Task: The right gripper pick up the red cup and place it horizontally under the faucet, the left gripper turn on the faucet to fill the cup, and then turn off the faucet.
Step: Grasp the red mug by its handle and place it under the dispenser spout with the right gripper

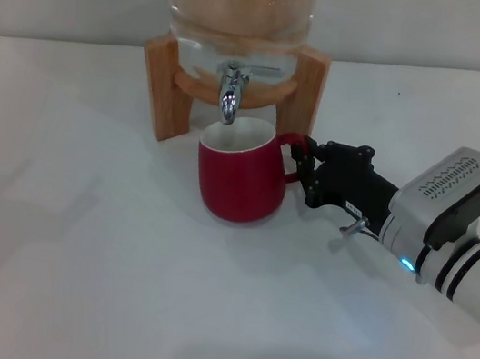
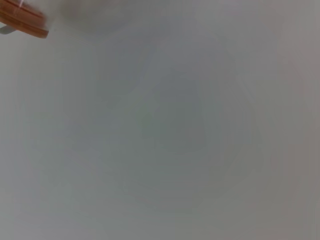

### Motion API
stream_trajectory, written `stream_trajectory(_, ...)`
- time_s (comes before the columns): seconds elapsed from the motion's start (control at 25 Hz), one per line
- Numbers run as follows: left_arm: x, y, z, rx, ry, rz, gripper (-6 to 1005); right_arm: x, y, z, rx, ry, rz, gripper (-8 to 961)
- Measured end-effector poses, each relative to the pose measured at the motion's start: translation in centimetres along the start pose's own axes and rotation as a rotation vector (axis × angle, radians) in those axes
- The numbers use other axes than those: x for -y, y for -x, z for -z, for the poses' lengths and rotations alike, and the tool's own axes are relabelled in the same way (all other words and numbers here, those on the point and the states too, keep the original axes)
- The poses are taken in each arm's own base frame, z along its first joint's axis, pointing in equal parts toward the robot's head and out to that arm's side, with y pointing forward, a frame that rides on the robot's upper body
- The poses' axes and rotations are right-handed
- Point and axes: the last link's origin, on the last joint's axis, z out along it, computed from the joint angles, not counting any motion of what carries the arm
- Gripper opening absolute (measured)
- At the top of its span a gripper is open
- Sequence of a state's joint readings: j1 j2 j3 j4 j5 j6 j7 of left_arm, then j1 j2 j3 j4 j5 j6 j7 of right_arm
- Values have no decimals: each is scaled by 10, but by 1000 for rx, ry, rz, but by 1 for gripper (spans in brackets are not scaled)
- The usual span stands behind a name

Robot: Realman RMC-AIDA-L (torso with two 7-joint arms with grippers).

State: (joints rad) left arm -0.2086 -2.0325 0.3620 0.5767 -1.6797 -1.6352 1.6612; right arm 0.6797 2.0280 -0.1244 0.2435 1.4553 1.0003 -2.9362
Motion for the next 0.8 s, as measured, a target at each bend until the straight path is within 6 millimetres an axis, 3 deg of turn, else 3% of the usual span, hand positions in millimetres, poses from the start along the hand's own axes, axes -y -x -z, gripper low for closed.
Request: stream_trajectory(0.8,0,0,0,0,0,-2,874,-2,1,-1,-1,18,7,105)
